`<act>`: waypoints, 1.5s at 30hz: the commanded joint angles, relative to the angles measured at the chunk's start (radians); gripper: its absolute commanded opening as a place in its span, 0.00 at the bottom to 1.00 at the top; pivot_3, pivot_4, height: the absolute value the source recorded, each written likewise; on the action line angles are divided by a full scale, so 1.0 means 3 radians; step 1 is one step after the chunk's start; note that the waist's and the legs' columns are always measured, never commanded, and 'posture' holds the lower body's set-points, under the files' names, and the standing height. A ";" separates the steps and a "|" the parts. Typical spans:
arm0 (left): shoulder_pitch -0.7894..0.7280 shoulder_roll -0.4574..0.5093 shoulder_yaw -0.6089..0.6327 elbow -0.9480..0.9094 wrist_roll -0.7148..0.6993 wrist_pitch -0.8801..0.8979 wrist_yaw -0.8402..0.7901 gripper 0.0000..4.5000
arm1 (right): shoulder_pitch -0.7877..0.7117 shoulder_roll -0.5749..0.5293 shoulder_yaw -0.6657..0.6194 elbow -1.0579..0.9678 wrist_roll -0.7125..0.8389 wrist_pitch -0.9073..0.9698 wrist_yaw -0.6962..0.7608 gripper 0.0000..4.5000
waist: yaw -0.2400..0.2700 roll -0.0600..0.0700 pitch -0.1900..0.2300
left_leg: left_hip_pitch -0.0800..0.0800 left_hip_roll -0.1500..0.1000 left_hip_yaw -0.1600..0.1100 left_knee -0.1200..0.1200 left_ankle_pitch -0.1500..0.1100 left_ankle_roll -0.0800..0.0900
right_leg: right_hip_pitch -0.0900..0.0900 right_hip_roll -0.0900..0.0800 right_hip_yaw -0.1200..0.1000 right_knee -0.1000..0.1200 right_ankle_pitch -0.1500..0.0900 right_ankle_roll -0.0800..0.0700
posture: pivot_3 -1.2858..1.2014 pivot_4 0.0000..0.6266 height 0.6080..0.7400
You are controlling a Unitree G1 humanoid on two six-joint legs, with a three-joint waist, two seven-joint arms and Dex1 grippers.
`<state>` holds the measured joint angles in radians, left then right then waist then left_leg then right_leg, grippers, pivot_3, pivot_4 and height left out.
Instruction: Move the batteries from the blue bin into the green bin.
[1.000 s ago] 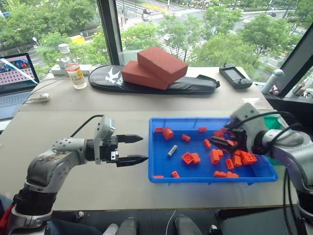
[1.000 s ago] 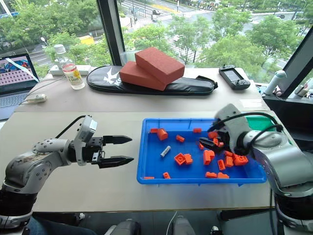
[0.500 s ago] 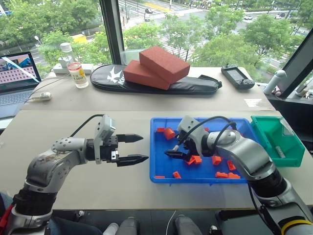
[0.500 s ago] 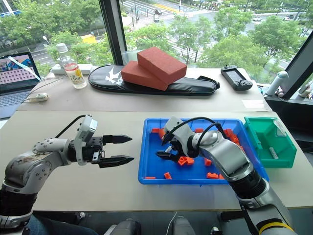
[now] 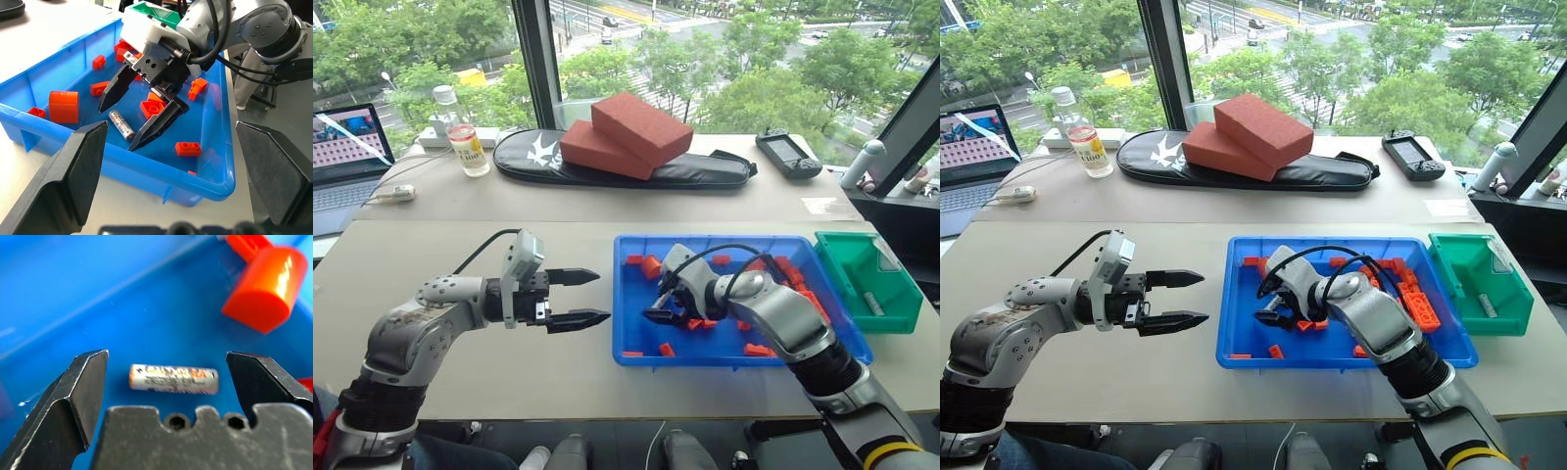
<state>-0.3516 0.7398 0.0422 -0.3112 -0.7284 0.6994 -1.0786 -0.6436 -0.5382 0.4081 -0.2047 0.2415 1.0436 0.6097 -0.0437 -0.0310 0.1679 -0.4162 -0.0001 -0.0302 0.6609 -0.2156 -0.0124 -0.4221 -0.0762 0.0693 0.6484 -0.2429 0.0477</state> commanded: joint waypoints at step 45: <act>-0.0093 0.0005 0.0002 0.0021 0.0068 -0.0082 -0.0112 1.00 | 0.0481 -0.0799 -0.2607 0.0282 -0.0642 -0.0137 -0.1403 1.00 | -0.0001 0.0001 0.0000 | 0.0000 -0.0001 0.0008 -0.0002 0.0000 0.0000 | 0.0002 -0.0001 0.0006 -0.0003 0.0000 0.0000 | 0.52 0.24 1.00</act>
<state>-0.3607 0.7400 0.0357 -0.2948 -0.7065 0.6951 -1.1045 -0.4612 -0.7647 -0.3353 -0.0620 0.0559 1.0418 0.2058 -0.0439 -0.0306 0.1678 -0.4161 -0.0005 -0.0278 0.6605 -0.2156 -0.0123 -0.4214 -0.0765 0.0712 0.6476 -0.2430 0.0478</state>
